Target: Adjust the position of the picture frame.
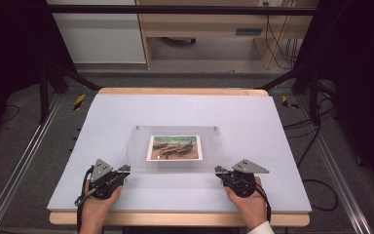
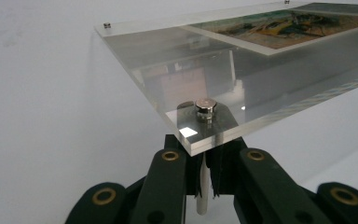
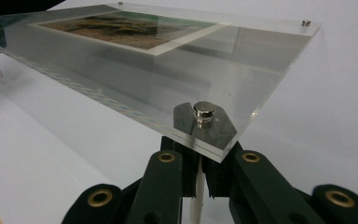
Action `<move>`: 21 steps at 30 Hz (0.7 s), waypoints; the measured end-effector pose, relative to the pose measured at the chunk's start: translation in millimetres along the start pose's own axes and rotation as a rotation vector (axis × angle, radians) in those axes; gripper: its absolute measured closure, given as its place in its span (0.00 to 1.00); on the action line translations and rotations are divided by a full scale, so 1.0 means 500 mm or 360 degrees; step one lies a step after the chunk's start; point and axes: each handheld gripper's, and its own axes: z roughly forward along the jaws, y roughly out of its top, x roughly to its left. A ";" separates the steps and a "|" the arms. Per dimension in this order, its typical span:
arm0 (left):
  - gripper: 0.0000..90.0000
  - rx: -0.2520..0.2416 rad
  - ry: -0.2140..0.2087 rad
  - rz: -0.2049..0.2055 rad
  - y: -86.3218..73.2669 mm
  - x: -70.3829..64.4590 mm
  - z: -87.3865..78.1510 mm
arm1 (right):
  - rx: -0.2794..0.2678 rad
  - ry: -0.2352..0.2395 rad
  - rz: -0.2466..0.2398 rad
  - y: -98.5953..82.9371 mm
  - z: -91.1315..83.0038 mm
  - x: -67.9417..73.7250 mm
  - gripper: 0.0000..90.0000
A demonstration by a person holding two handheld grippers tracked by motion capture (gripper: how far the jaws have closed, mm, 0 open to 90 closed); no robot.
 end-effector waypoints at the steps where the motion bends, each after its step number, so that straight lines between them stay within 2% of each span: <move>1: 0.93 0.0004 -0.0004 -0.0001 -0.001 -0.001 0.001 | 0.0003 -0.0002 -0.0002 0.000 0.000 -0.001 0.94; 11: 0.93 0.0002 -0.0007 0.0008 0.002 -0.010 0.011 | 0.0010 -0.0024 0.0004 -0.002 -0.008 -0.007 0.94; 16: 0.93 0.0025 -0.0007 0.0042 0.000 -0.018 0.018 | 0.0024 -0.0039 0.0007 -0.004 -0.012 -0.013 0.94; 21: 0.93 0.0052 -0.0014 0.0030 -0.003 -0.018 0.022 | 0.0045 -0.0043 -0.0002 -0.010 -0.009 -0.015 0.94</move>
